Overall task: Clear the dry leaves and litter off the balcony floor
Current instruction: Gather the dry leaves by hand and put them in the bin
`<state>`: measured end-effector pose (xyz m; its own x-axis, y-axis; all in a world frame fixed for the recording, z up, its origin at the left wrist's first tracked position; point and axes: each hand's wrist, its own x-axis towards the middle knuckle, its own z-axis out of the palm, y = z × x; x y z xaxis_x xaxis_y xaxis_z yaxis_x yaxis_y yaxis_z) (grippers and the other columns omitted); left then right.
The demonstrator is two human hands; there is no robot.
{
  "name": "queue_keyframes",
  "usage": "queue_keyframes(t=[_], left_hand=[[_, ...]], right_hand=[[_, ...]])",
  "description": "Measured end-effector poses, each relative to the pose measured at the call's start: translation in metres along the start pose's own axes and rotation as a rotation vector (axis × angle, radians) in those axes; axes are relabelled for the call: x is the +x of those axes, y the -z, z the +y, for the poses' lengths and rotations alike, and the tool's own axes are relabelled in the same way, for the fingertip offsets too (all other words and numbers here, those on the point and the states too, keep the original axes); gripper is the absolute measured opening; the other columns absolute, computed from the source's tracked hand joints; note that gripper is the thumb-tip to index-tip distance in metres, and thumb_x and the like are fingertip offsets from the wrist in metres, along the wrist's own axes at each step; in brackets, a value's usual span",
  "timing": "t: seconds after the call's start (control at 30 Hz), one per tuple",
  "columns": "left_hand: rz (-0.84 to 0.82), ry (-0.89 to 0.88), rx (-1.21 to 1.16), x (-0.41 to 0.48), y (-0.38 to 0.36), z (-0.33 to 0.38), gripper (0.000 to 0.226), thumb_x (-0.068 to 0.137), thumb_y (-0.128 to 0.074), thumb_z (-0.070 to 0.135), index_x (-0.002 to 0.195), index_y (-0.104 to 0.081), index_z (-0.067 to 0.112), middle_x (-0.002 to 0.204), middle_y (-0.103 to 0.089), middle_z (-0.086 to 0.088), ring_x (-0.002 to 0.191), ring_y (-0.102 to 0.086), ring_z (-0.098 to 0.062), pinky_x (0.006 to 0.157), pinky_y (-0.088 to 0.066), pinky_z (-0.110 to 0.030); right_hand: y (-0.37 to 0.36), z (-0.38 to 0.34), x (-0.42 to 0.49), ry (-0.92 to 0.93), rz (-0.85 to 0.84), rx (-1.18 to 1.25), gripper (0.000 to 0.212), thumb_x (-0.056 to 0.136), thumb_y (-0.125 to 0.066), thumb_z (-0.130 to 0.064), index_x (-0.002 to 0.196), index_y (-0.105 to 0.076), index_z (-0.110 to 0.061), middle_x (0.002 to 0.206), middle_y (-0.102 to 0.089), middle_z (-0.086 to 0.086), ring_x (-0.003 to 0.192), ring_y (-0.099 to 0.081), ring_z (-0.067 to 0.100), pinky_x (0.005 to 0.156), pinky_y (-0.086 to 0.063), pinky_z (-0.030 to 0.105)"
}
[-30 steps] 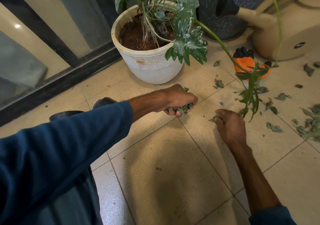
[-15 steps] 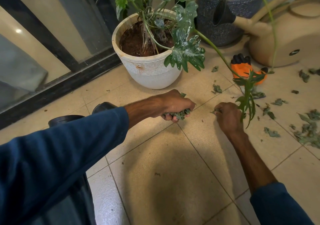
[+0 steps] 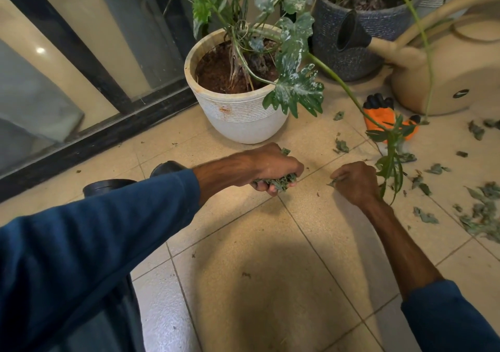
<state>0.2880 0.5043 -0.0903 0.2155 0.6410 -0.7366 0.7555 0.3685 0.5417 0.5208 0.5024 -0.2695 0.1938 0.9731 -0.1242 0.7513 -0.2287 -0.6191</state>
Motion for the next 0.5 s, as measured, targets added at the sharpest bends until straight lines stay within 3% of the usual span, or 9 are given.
queue_keyframes(t=[0.1, 0.17, 0.2, 0.23, 0.27, 0.33, 0.37, 0.5], left_hand=[[0.004, -0.010, -0.011, -0.005, 0.003, 0.000, 0.018, 0.091, -0.063, 0.023, 0.078, -0.065, 0.011, 0.056, -0.060, 0.001, 0.041, -0.048, -0.013, 0.039, -0.028, -0.017], [0.008, -0.012, -0.024, -0.008, 0.006, 0.001, 0.017, 0.091, -0.063, 0.023, 0.079, -0.064, 0.011, 0.057, -0.061, 0.001, 0.042, -0.049, -0.013, 0.039, -0.028, -0.017], [0.010, -0.013, -0.028, -0.010, 0.007, 0.001, 0.016, 0.091, -0.063, 0.023, 0.080, -0.064, 0.011, 0.057, -0.061, 0.001, 0.042, -0.049, -0.013, 0.039, -0.028, -0.017], [0.012, -0.013, -0.031, -0.011, 0.007, 0.001, 0.016, 0.091, -0.063, 0.023, 0.082, -0.064, 0.010, 0.056, -0.062, 0.002, 0.042, -0.049, -0.013, 0.039, -0.029, -0.017], [0.015, -0.013, -0.036, -0.012, 0.008, 0.002, 0.016, 0.091, -0.063, 0.024, 0.083, -0.064, 0.010, 0.056, -0.062, 0.002, 0.042, -0.050, -0.013, 0.039, -0.029, -0.018], [0.020, -0.015, -0.048, -0.012, 0.010, 0.002, 0.016, 0.092, -0.064, 0.024, 0.085, -0.064, 0.009, 0.056, -0.063, 0.003, 0.042, -0.049, -0.013, 0.039, -0.030, -0.018], [0.022, -0.016, -0.053, -0.012, 0.010, 0.002, 0.017, 0.092, -0.064, 0.024, 0.085, -0.064, 0.009, 0.056, -0.063, 0.003, 0.042, -0.049, -0.013, 0.039, -0.030, -0.018], [0.008, -0.015, -0.048, -0.009, 0.009, 0.000, 0.019, 0.092, -0.064, 0.024, 0.082, -0.065, 0.008, 0.056, -0.062, 0.002, 0.041, -0.050, -0.013, 0.038, -0.030, -0.018]], right_hand=[[0.006, -0.018, 0.007, -0.010, 0.149, 0.187, 0.020, 0.081, -0.071, 0.011, 0.100, -0.075, 0.008, 0.102, -0.073, 0.019, 0.083, -0.066, 0.016, 0.059, -0.038, -0.003], [0.009, -0.031, 0.017, -0.036, 0.260, 0.294, 0.029, 0.082, -0.069, 0.013, 0.111, -0.069, 0.010, 0.108, -0.068, 0.018, 0.084, -0.065, 0.000, 0.059, -0.034, -0.006], [0.010, -0.034, 0.027, -0.048, 0.307, 0.292, 0.032, 0.082, -0.069, 0.012, 0.114, -0.067, 0.009, 0.110, -0.065, 0.016, 0.087, -0.064, -0.003, 0.061, -0.032, -0.008], [0.009, -0.035, 0.038, -0.059, 0.326, 0.255, 0.036, 0.082, -0.071, 0.010, 0.118, -0.066, 0.007, 0.113, -0.064, 0.015, 0.095, -0.065, 0.004, 0.064, -0.031, -0.008], [0.006, -0.033, 0.052, -0.070, 0.319, 0.196, 0.041, 0.082, -0.073, 0.005, 0.122, -0.065, 0.006, 0.116, -0.064, 0.015, 0.103, -0.064, 0.015, 0.071, -0.034, -0.004], [-0.001, -0.025, 0.075, -0.095, 0.257, 0.052, 0.041, 0.081, -0.075, 0.000, 0.121, -0.068, 0.002, 0.119, -0.066, 0.022, 0.110, -0.061, 0.033, 0.088, -0.047, 0.021], [-0.004, -0.022, 0.082, -0.085, 0.212, -0.017, 0.035, 0.080, -0.073, 0.000, 0.115, -0.072, 0.001, 0.116, -0.068, 0.024, 0.108, -0.063, 0.037, 0.090, -0.050, 0.029], [-0.016, -0.016, 0.087, 0.060, 0.162, -0.197, 0.021, 0.077, -0.066, 0.006, 0.090, -0.080, -0.003, 0.090, -0.074, 0.022, 0.084, -0.069, 0.039, 0.079, -0.057, 0.036]])
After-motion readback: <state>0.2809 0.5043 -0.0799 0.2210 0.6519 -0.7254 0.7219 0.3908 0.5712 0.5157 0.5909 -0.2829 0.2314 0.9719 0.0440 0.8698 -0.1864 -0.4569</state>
